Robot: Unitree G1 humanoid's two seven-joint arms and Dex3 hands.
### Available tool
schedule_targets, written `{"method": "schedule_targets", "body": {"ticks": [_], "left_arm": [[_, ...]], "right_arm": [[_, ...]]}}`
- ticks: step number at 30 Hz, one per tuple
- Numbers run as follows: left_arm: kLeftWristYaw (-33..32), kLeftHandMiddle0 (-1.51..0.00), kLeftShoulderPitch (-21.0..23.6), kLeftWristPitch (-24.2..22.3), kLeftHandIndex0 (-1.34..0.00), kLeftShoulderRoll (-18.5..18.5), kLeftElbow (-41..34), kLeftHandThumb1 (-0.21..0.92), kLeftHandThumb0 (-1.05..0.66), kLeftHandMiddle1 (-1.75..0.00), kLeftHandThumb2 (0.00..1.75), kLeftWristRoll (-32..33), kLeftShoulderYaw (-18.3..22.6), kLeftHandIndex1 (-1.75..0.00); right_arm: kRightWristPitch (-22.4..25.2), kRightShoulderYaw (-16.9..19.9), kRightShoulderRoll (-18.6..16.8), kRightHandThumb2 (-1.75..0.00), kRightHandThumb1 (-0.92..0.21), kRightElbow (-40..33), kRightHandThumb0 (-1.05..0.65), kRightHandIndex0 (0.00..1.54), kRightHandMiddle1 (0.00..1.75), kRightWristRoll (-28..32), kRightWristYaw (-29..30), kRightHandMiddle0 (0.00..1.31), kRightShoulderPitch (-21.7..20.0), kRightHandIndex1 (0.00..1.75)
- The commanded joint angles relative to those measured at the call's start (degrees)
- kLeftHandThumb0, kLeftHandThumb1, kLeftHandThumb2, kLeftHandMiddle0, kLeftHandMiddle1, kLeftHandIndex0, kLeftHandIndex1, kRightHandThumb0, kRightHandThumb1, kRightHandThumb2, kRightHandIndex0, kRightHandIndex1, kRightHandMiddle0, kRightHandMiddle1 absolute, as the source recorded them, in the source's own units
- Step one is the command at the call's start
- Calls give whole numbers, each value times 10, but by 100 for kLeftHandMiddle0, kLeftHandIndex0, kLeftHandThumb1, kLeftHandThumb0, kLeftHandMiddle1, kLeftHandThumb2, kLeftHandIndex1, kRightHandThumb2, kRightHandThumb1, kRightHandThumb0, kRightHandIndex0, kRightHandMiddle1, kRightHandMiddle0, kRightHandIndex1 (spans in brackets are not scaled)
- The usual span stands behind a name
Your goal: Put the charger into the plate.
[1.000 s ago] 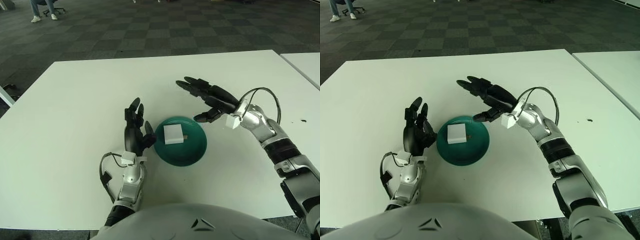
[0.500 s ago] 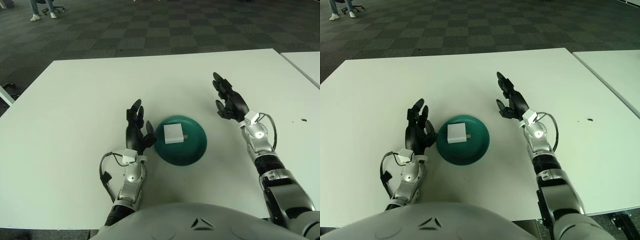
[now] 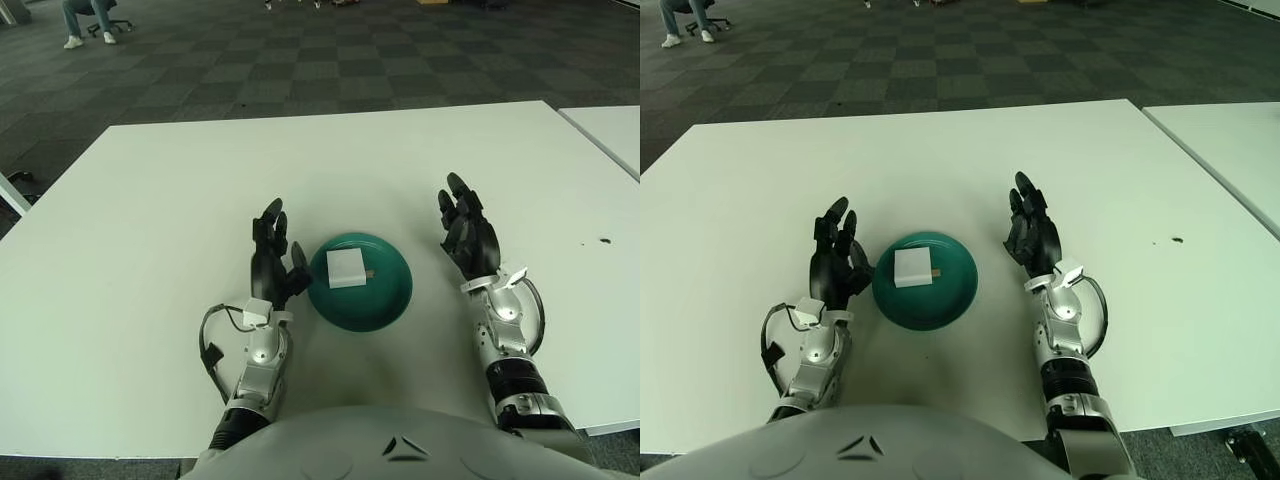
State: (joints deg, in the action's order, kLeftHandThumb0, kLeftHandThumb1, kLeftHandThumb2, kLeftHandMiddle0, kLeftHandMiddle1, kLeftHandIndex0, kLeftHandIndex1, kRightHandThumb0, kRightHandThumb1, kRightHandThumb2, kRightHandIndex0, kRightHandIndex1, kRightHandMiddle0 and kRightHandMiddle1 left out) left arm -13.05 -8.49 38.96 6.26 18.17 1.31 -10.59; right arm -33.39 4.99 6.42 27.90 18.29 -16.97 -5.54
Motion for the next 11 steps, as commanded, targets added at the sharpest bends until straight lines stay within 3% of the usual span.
{"method": "schedule_targets", "body": {"ticks": [1, 11], "left_arm": [[16, -26, -16, 14, 0, 25, 73, 92, -94, 0, 100, 26, 23, -59], [42, -20, -2, 16, 0, 16, 107, 92, -95, 0, 100, 26, 48, -53]], "right_arm": [[-10, 17, -8, -101, -92, 36, -99, 0, 38, 5, -14, 0, 20, 0], [-46, 26, -40, -97, -92, 109, -97, 0, 37, -18, -29, 0, 14, 0]]}}
